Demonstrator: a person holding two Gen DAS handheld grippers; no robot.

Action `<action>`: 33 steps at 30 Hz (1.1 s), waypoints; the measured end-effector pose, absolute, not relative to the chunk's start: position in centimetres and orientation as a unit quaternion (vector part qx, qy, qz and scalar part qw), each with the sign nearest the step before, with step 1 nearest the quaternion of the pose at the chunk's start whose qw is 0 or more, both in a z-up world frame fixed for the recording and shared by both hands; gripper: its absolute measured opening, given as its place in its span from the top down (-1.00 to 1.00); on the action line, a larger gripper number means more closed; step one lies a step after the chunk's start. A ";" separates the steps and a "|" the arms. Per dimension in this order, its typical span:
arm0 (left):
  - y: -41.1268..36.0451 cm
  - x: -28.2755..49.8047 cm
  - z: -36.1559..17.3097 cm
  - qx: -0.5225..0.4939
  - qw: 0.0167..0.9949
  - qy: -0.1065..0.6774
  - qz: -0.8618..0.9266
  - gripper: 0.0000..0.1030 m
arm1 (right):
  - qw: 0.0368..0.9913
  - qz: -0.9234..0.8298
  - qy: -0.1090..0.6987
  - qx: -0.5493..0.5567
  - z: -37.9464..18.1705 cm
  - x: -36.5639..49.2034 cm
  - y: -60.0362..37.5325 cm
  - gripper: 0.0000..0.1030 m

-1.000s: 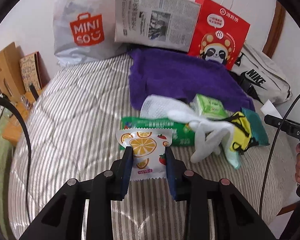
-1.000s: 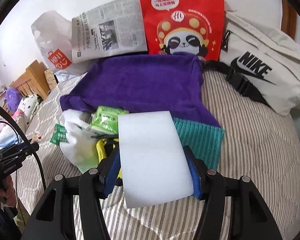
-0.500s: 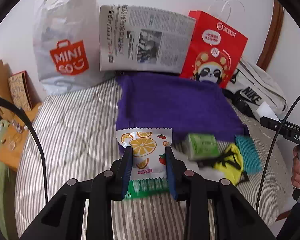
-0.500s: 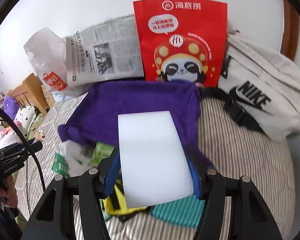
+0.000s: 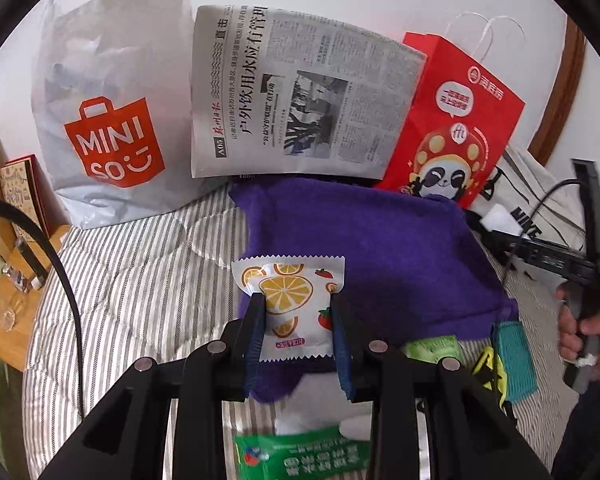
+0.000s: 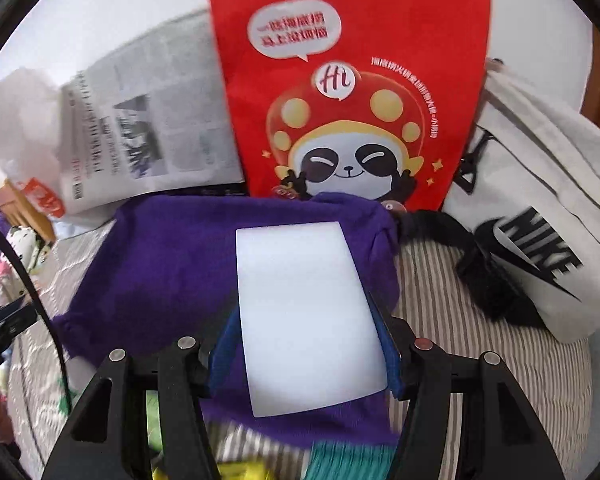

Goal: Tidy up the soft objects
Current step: 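Carry the sponge onto the purple towel and release it with the right tool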

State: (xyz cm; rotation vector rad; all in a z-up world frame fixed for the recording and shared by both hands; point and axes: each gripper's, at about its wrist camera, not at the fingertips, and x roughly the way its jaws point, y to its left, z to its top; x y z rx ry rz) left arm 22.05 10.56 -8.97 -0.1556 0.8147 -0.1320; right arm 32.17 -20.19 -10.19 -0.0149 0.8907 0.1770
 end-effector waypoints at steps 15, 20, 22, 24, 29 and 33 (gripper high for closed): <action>11.9 24.0 -11.0 -0.104 0.910 0.395 -0.070 0.42 | 0.860 0.045 0.507 -0.032 -17.2 40.8 -18.3 -0.15; 12.1 23.9 -11.2 -0.108 0.910 0.394 -0.078 0.42 | 0.856 0.040 0.514 -0.022 -17.6 41.4 -18.6 -0.18; 12.1 23.9 -11.2 -0.108 0.909 0.394 -0.080 0.42 | 0.856 0.041 0.515 -0.031 -17.6 41.4 -18.5 -0.22; 12.1 23.9 -11.3 -0.107 0.908 0.396 -0.083 0.42 | 0.853 0.039 0.520 -0.036 -17.6 41.5 -18.4 -0.34; 12.1 24.1 -11.4 -0.106 0.906 0.401 -0.084 0.42 | 0.843 0.063 0.534 -0.033 -17.6 40.9 -18.2 -0.56; 11.6 24.1 -11.3 -0.102 0.906 0.402 -0.085 0.42 | 0.842 0.070 0.534 -0.028 -17.5 38.8 -17.7 -0.60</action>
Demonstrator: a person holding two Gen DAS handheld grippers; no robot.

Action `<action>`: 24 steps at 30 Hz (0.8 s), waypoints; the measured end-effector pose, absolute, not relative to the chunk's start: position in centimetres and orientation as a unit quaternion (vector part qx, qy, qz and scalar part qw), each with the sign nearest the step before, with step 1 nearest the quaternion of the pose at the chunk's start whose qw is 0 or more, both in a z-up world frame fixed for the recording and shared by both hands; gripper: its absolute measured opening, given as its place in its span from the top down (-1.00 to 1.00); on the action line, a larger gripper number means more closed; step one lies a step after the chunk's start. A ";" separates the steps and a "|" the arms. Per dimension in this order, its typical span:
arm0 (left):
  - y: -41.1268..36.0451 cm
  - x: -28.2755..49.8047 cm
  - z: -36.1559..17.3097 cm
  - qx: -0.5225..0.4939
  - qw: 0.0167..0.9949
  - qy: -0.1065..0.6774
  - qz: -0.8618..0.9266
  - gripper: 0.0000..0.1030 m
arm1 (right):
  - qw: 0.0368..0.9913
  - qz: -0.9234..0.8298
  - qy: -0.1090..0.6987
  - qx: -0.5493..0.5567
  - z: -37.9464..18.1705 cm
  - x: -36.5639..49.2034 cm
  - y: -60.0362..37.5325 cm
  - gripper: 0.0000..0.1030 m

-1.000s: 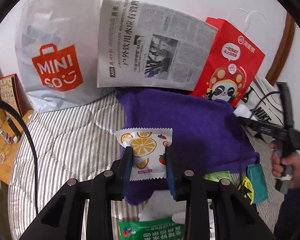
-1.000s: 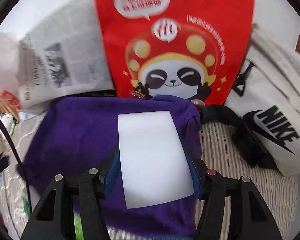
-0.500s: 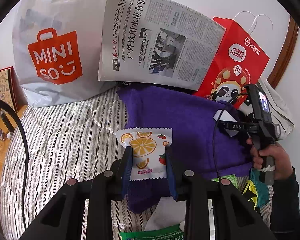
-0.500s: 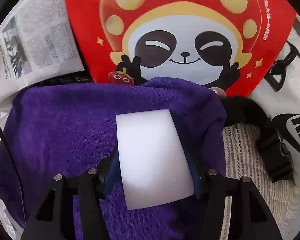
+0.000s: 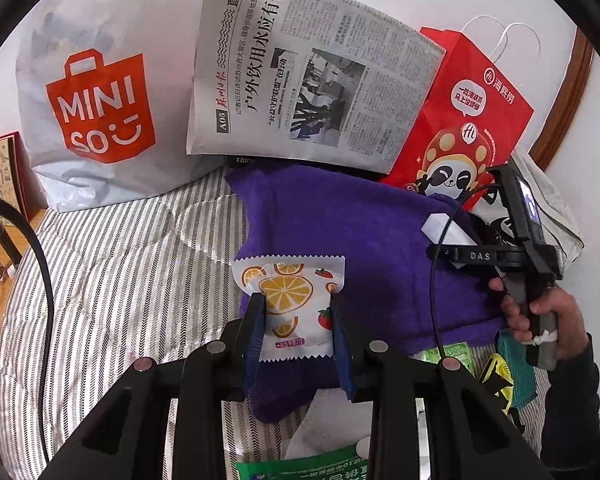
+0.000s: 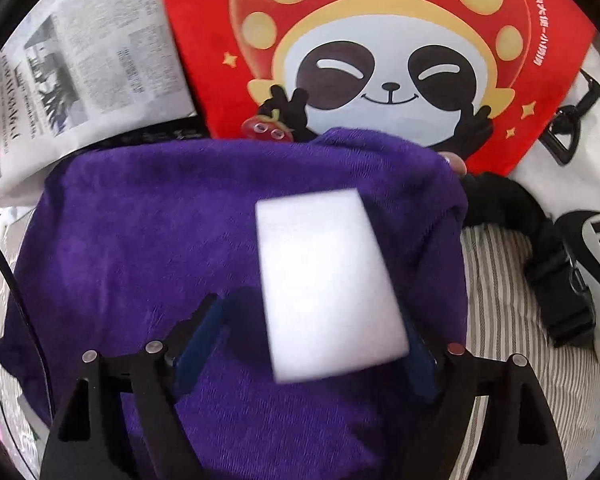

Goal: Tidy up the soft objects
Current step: 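Carry the sponge onto the purple towel and release it with the right tool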

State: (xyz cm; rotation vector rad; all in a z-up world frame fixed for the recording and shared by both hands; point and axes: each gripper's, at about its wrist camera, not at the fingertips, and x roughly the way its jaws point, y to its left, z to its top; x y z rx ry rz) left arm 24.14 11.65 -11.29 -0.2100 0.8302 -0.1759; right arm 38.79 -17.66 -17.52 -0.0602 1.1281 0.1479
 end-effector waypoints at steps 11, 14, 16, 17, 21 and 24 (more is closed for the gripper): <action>9.2 24.6 -10.1 -0.077 0.911 0.397 -0.082 0.41 | 0.884 0.088 0.458 0.012 -12.7 29.3 -20.1 -0.67; 8.3 25.3 -10.3 -0.070 0.912 0.394 -0.085 0.41 | 0.882 0.134 0.451 0.027 -12.7 27.7 -20.5 -0.69; 7.6 26.1 -10.6 -0.066 0.913 0.395 -0.084 0.41 | 0.892 0.163 0.420 0.043 -12.2 26.6 -20.6 -0.69; 7.2 26.6 -10.9 -0.063 0.912 0.397 -0.082 0.41 | 0.899 0.165 0.403 0.038 -12.0 25.8 -20.4 -0.69; 6.1 28.5 -11.8 -0.048 0.906 0.413 -0.075 0.41 | 0.924 0.162 0.347 -0.002 -11.3 24.0 -20.1 -0.69; 5.6 30.1 -12.0 -0.045 0.904 0.418 -0.071 0.41 | 0.929 0.163 0.331 -0.021 -11.5 24.0 -19.4 -0.71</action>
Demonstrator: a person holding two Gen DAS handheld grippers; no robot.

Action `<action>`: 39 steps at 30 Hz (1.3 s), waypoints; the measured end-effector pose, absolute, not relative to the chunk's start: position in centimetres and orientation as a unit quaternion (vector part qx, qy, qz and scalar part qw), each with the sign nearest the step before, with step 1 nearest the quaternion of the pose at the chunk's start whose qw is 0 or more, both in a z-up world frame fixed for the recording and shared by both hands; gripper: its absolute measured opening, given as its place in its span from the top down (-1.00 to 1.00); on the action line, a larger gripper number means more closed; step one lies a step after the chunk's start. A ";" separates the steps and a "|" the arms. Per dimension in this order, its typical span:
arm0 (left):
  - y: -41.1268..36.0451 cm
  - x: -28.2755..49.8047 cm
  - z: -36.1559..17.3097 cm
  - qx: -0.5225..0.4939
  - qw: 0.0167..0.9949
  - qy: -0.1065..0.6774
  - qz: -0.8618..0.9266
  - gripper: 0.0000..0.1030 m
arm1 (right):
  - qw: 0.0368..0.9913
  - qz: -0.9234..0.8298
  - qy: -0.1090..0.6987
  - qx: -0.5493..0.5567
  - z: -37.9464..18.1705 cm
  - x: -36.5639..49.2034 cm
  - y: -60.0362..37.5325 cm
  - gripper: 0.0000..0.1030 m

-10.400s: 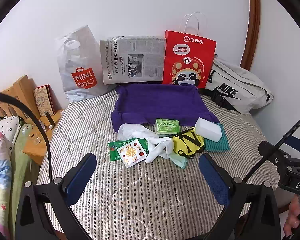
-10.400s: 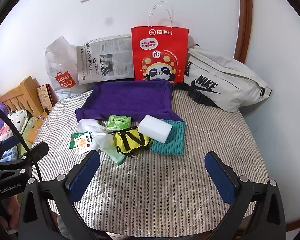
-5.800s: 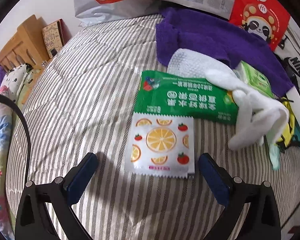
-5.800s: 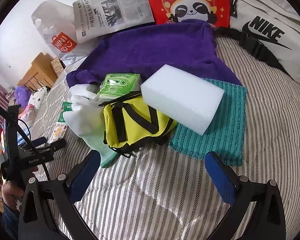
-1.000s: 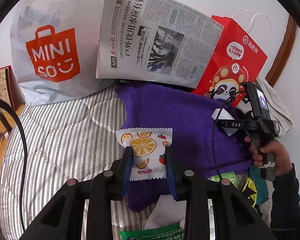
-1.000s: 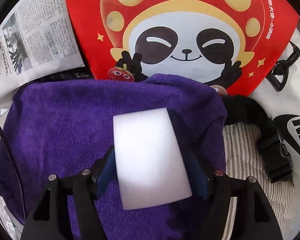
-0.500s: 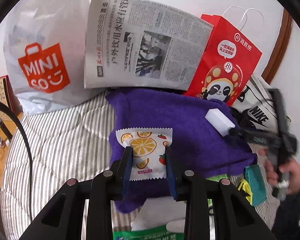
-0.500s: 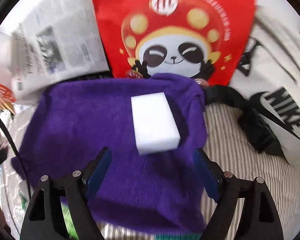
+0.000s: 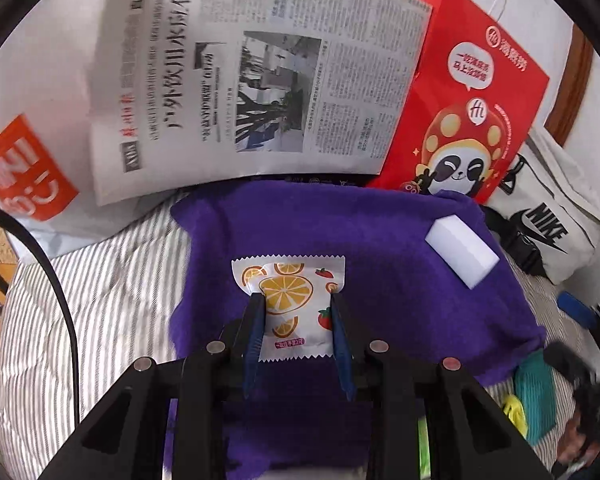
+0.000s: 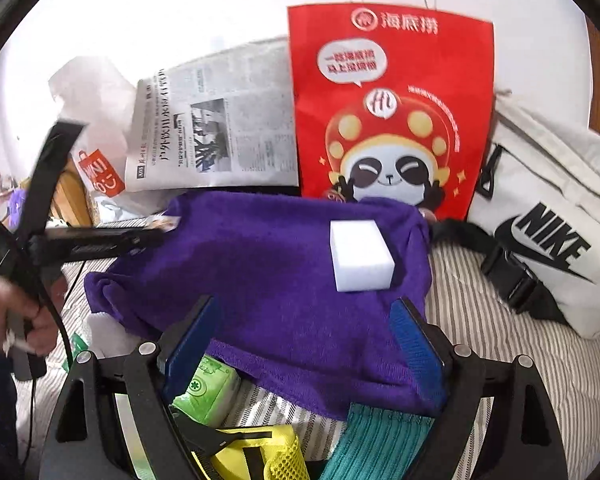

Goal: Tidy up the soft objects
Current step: 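Carry the sponge onto the purple towel and release it with the right tool, then lower the sachet onto the purple towel and open the left tool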

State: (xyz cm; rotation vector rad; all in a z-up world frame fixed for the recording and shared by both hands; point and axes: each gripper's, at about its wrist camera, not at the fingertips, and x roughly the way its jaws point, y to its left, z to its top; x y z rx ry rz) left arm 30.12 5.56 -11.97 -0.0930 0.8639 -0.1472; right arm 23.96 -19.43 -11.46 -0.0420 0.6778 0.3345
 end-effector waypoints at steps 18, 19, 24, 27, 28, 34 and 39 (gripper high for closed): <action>4.3 38.0 -15.7 0.008 0.867 0.498 0.001 0.39 | 0.894 0.249 0.359 0.095 -12.6 24.3 -20.0 -0.71; 4.2 38.2 -15.8 0.010 0.866 0.500 0.000 0.36 | 0.895 0.247 0.359 0.094 -12.7 24.3 -20.0 -0.71; 3.6 38.3 -16.1 0.022 0.862 0.506 -0.006 0.24 | 0.902 0.227 0.358 0.086 -12.6 24.3 -20.3 -0.71; 3.3 38.4 -16.5 0.031 0.860 0.510 -0.009 0.05 | 0.902 0.229 0.355 0.094 -12.5 24.3 -20.5 -0.71; 2.7 38.8 -16.7 0.032 0.858 0.512 -0.008 -0.04 | 0.901 0.229 0.355 0.095 -12.6 24.3 -20.5 -0.71; 2.3 38.0 -16.7 0.023 0.855 0.517 -0.025 -0.18 | 0.913 0.205 0.347 0.063 -12.5 24.1 -20.1 -0.71; 2.2 36.7 -16.3 0.027 0.856 0.516 -0.031 -0.38 | 0.914 0.208 0.343 0.063 -12.2 24.0 -20.1 -0.71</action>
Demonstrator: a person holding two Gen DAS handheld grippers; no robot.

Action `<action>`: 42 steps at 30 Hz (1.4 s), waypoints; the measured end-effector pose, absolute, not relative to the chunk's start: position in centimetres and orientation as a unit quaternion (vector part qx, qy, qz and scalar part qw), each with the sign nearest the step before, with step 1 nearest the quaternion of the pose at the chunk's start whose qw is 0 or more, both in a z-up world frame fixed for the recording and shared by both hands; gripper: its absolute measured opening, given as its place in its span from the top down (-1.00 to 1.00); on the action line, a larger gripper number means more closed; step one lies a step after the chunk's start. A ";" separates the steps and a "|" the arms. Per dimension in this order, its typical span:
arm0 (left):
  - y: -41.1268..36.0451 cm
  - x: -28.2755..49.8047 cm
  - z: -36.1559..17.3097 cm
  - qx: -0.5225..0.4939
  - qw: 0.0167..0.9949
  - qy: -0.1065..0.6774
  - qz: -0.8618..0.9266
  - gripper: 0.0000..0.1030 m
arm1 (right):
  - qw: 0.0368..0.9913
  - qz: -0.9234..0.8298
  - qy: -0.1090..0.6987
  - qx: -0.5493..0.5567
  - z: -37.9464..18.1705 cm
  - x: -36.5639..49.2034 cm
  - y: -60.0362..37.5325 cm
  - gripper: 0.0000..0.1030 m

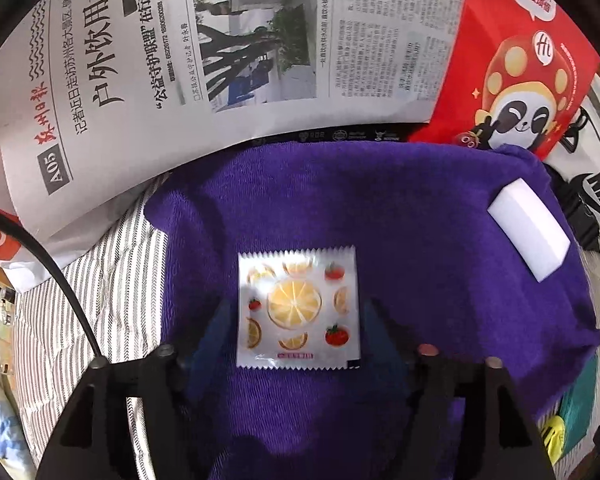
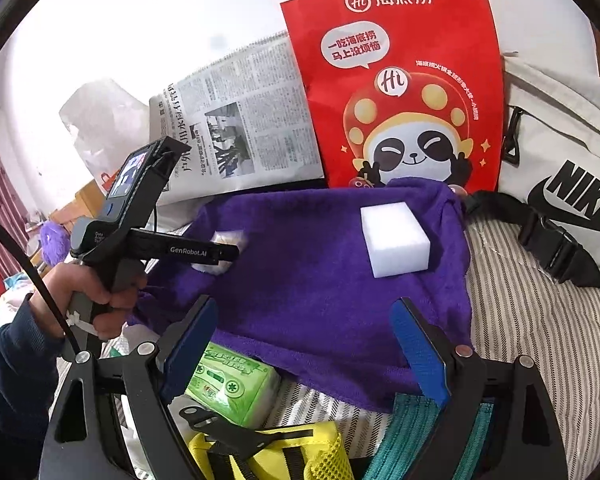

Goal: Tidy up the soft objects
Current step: 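Lower the sachet onto the purple towel and open the left tool, then grasp the grey wipe beside the towel with the left tool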

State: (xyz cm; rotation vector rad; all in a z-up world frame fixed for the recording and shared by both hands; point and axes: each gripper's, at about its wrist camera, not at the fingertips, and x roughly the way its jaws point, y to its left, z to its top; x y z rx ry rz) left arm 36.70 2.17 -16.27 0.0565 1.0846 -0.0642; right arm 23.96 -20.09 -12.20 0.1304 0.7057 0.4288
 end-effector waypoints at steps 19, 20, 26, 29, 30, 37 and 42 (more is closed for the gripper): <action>5.4 25.5 -12.8 0.013 0.868 0.494 -0.052 -0.38 | 0.920 0.166 0.350 0.060 -12.4 24.6 -21.0 -0.71; 5.5 24.3 -13.0 0.015 0.867 0.494 -0.054 -0.39 | 0.920 0.164 0.351 0.062 -12.3 24.6 -21.2 -0.71; 7.0 21.4 -15.1 0.002 0.860 0.510 -0.032 -0.39 | 0.923 0.157 0.344 0.068 -12.1 24.6 -21.7 -0.71; 8.3 21.0 -15.2 -0.017 0.857 0.514 -0.039 -0.39 | 0.921 0.155 0.350 0.070 -12.5 24.9 -21.7 -0.71; 8.2 21.3 -15.4 -0.027 0.855 0.516 -0.045 -0.39 | 0.920 0.157 0.353 0.071 -12.6 25.0 -21.7 -0.71; 4.7 22.9 -17.5 -0.022 0.833 0.548 -0.074 -0.40 | 0.915 0.169 0.359 0.072 -12.7 24.8 -21.2 -0.71; 3.7 22.0 -17.5 -0.007 0.845 0.527 -0.088 0.29 | 0.915 0.175 0.357 0.067 -12.6 24.6 -20.8 -0.71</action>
